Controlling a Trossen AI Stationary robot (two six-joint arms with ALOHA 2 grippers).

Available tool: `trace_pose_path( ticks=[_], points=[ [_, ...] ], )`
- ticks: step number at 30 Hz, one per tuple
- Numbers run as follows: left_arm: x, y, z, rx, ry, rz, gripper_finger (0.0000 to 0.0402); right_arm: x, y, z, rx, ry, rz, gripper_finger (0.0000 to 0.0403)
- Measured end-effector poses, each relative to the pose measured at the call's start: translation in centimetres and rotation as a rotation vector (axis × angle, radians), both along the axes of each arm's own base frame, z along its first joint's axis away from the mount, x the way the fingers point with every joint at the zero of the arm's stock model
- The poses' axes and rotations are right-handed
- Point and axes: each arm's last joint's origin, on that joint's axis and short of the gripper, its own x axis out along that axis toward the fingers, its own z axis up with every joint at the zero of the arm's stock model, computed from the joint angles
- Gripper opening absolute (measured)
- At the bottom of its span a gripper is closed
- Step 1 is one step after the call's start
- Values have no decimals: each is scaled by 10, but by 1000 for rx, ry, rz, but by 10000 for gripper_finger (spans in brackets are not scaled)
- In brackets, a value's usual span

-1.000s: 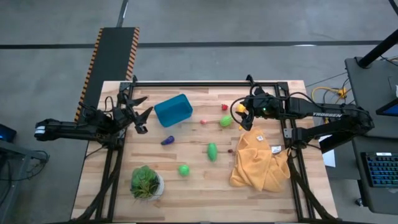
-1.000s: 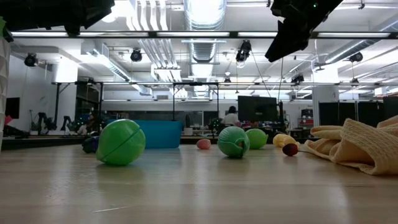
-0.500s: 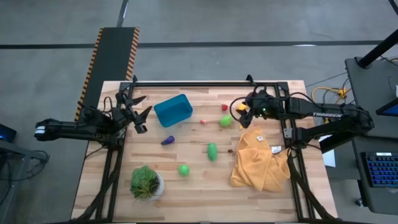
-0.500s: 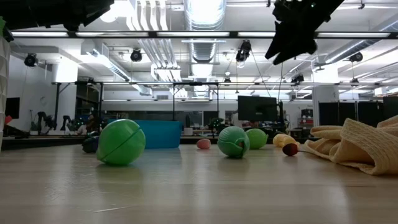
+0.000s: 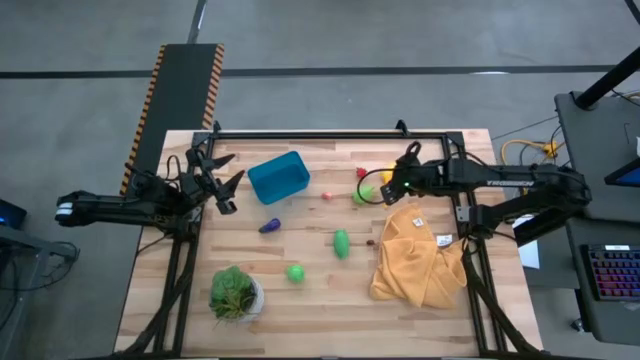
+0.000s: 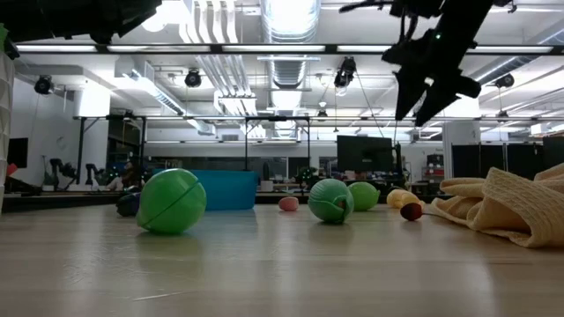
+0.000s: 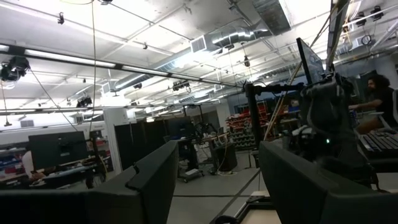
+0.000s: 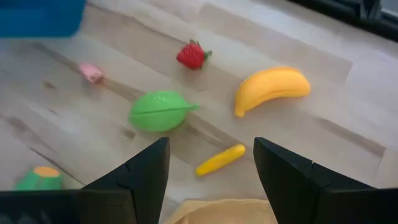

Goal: Pick and placing Produce into tupperware
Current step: Put the small corn into the blue bin

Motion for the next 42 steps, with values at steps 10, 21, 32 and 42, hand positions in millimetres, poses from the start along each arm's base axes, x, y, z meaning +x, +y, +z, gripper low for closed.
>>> trace_pose_path(
  ticks=[10,21,32,42],
  points=[
    [0,0,0,0,1,0,209,25,-3,-41,104,138,-77,224],
    [0,0,-2,-1,7,0,209,36,-5,-68,134,214,-174,224],
    [0,0,-2,-1,8,0,209,43,-7,-94,102,297,-261,224],
    [1,0,-4,-1,13,0,209,49,-11,-112,77,338,-285,224]
  ],
)
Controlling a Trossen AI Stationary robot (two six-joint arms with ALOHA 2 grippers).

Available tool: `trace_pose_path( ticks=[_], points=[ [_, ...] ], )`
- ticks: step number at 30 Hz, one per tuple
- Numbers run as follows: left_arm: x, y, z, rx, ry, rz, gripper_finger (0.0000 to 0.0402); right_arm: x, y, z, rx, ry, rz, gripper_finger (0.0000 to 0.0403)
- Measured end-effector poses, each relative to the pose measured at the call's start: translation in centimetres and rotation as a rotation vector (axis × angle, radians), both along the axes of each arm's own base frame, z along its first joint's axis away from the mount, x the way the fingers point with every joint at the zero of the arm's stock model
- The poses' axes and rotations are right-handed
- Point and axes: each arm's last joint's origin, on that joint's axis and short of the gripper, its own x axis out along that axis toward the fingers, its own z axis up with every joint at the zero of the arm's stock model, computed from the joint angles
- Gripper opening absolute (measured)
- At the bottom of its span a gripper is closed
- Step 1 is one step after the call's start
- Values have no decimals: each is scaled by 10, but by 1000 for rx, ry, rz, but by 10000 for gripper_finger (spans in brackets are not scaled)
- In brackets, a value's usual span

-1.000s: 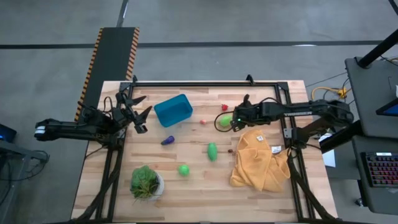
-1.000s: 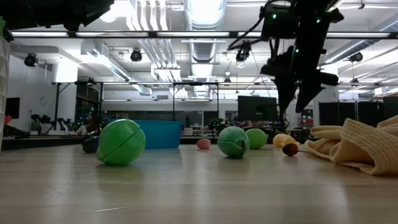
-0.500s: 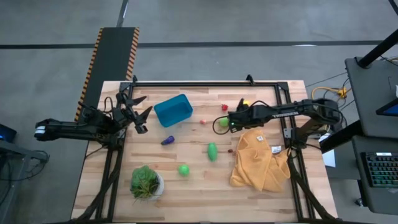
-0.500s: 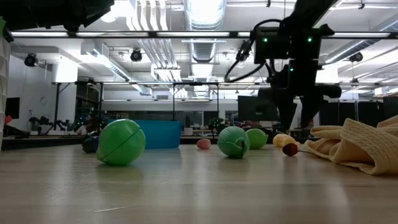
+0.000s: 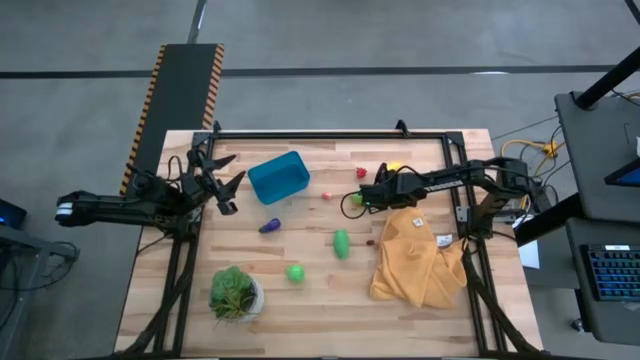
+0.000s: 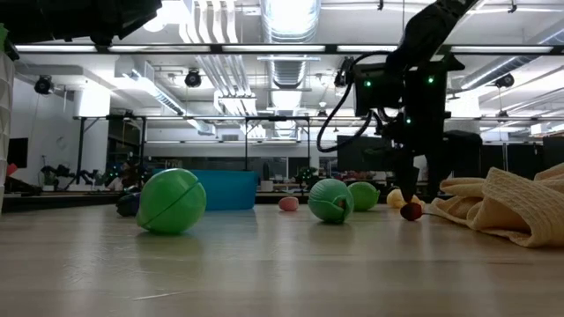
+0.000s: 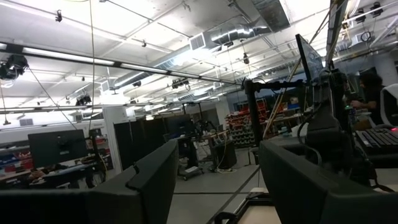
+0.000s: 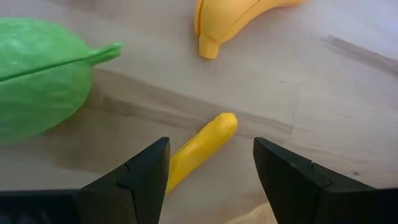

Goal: Pick and placing Produce into tupperware
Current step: Put the small corn into the blue bin

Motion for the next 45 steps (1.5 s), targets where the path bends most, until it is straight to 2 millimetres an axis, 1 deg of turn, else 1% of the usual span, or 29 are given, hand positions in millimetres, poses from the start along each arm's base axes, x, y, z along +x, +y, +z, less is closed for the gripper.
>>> trace_pose_path(
  ticks=[10,23,27,37,45],
  points=[
    [0,0,0,0,0,0,209,3,-1,-13,-15,15,-33,224],
    [0,0,-1,0,2,1,209,4,-1,-15,-5,-2,-57,218],
    [0,0,0,0,1,0,209,4,-1,-16,7,-11,-66,202],
    [0,0,-1,0,1,1,209,4,0,-17,51,-11,-46,148],
    [0,0,-1,0,2,0,209,4,1,-18,96,7,5,115]
  ],
)
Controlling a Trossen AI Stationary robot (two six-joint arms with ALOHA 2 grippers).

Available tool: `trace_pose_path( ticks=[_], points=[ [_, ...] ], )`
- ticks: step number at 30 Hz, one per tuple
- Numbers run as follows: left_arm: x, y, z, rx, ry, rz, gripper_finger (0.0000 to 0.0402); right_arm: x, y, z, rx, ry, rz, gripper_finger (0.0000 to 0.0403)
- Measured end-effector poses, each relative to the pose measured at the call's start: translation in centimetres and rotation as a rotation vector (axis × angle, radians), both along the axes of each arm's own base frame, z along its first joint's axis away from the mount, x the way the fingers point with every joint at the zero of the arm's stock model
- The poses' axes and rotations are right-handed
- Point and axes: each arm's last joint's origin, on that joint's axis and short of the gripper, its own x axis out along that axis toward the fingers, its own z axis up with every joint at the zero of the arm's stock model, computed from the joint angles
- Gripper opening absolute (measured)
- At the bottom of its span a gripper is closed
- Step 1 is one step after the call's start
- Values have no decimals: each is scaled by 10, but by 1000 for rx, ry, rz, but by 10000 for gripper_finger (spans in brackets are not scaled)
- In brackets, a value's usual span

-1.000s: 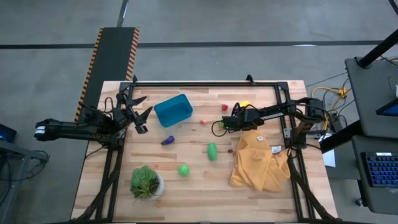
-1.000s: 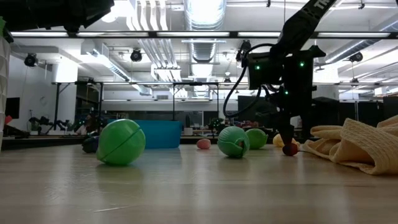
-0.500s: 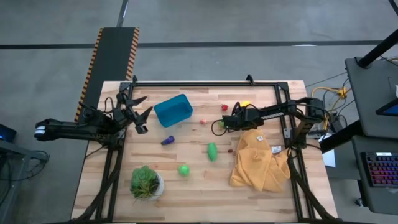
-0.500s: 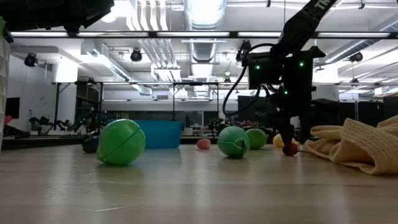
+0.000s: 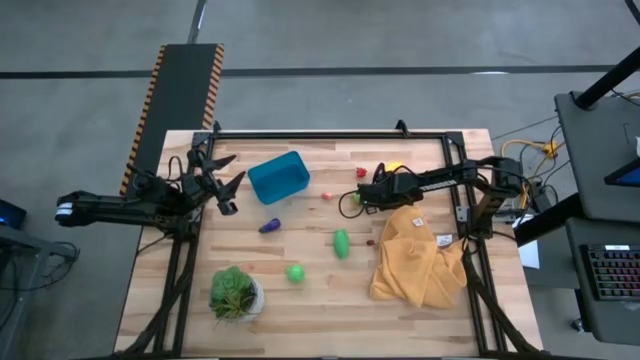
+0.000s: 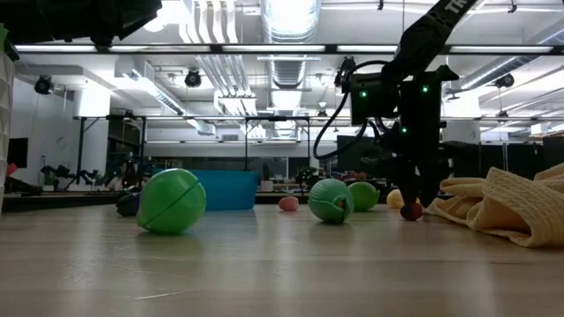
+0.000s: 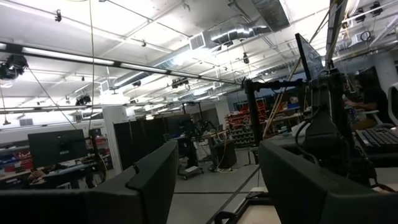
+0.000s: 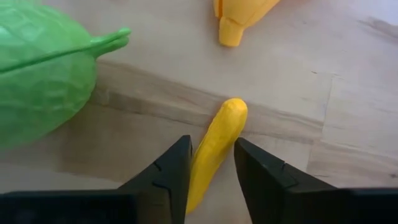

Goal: Pick and placing Produce into tupperware
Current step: Put the small corn into the blue bin

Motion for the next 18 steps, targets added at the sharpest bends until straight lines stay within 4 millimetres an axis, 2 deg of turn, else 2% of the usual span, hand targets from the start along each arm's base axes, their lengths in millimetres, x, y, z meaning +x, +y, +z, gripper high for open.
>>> trace_pose_path(
  ticks=[18],
  points=[
    [0,0,0,0,0,0,209,-1,1,-1,27,30,81,40]
  ],
)
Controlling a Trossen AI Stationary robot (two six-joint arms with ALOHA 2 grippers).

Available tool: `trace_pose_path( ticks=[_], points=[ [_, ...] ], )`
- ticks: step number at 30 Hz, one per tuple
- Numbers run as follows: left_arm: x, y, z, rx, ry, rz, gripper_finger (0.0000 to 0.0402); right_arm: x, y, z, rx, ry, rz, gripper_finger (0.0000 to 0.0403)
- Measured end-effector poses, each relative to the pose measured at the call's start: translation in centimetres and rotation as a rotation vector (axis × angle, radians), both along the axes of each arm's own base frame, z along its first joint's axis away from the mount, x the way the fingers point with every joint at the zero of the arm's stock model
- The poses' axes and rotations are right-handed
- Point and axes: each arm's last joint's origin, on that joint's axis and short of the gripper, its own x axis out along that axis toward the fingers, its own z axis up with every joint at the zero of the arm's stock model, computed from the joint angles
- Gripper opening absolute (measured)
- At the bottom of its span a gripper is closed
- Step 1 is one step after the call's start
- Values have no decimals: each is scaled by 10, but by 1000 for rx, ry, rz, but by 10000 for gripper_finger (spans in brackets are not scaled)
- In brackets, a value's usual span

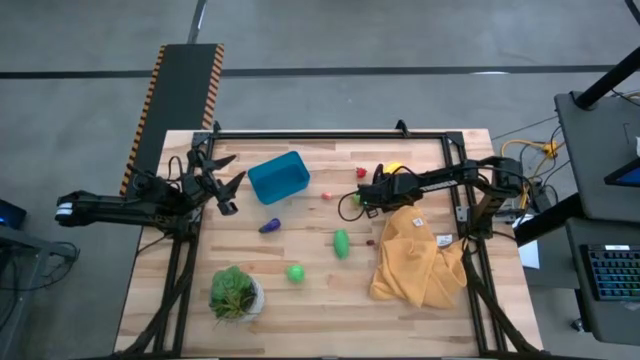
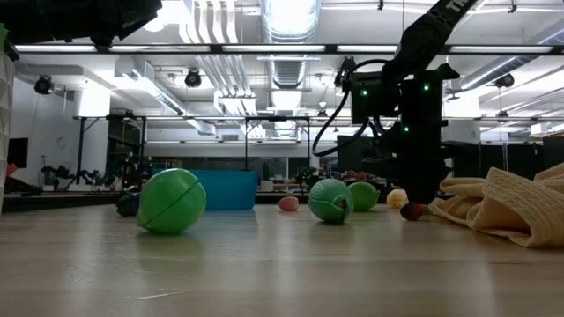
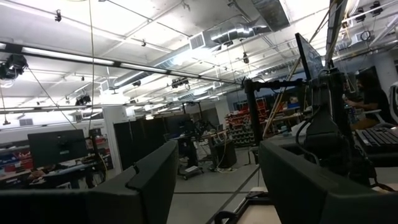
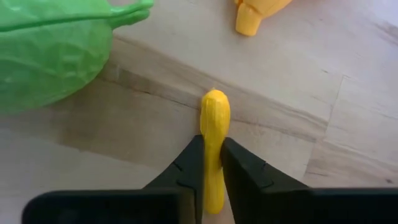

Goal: Pick and placing Produce into tupperware
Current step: Put the small corn into the blue bin

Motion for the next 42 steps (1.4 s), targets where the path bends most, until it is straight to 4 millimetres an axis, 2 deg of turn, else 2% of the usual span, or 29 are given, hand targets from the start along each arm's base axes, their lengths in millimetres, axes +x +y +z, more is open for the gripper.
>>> trace_pose_path(
  ticks=[6,26,35,42],
  points=[
    [0,0,0,0,1,0,209,0,0,0,2,9,24,28],
    [0,0,0,0,0,0,209,-5,-1,19,-56,-36,73,26],
    [0,0,0,0,-1,0,209,-4,-6,20,-87,-27,110,26],
    [0,0,0,0,-1,0,209,4,-10,29,-117,-118,178,26]
  ],
)
